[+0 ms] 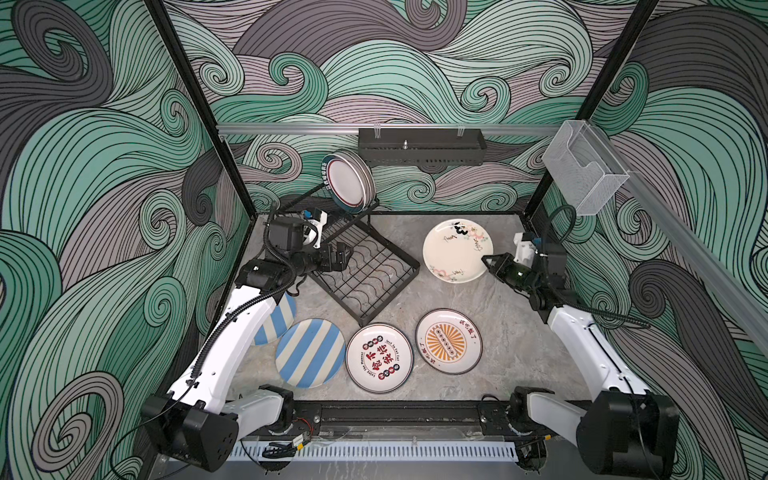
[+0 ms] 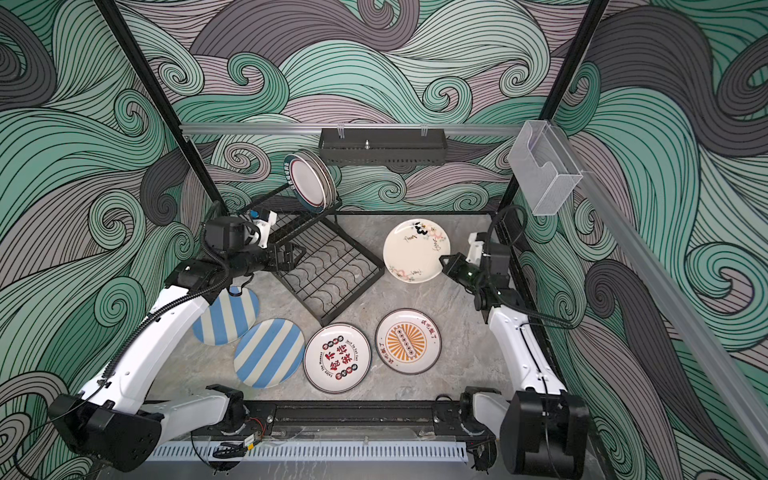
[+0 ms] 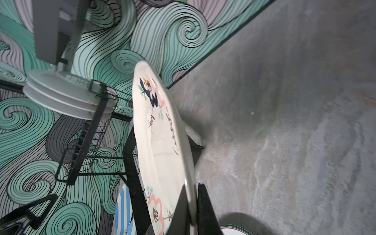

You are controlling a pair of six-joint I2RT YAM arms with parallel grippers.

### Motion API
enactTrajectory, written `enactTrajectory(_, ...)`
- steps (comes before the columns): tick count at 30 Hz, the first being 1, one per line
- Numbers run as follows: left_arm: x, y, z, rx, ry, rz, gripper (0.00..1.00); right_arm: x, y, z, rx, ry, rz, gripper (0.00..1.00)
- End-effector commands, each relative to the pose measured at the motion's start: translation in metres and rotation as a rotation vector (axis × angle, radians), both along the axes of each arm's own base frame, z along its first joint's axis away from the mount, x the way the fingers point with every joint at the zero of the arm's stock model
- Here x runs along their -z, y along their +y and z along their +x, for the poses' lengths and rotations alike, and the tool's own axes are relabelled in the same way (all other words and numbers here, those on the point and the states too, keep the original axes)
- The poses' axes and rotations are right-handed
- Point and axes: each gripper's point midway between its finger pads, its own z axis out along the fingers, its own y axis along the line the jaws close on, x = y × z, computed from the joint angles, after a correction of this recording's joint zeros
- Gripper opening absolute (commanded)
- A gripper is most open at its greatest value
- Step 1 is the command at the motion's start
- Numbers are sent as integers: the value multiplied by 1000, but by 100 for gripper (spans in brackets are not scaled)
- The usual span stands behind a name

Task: Load plates into a dish rack
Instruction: Pick up the plate from the middle-right of the table, then place the plate on the dish rack.

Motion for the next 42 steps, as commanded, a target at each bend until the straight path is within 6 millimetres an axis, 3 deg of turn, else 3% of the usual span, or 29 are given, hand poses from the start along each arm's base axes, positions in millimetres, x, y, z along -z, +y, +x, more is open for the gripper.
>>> enactTrajectory(1,23,20,-8,-30,77,34,99,-42,18,14,-47,-108,-93,0)
enactTrajectory(5,42,30,-7,-64,104,13,99,-92,61,33,-126,-215,-153,0)
enactTrajectory(9,49,37,-8,-86,129,8,99,-134,107,36,-220,-307,-202,0)
enactTrajectory(16,61,55,-3,-158,152,-11,99,-183,158,29,-318,-431,-218,0)
enactTrajectory(26,80,49,0,-132,245,-56,98,-227,223,30,-275,-624,-360,0)
enactTrajectory(34,82,41,-3,-82,253,-86,98,-244,269,41,-225,-737,-501,0)
enactTrajectory(42,87,36,-2,-62,276,-104,99,-255,301,59,-184,-806,-572,0)
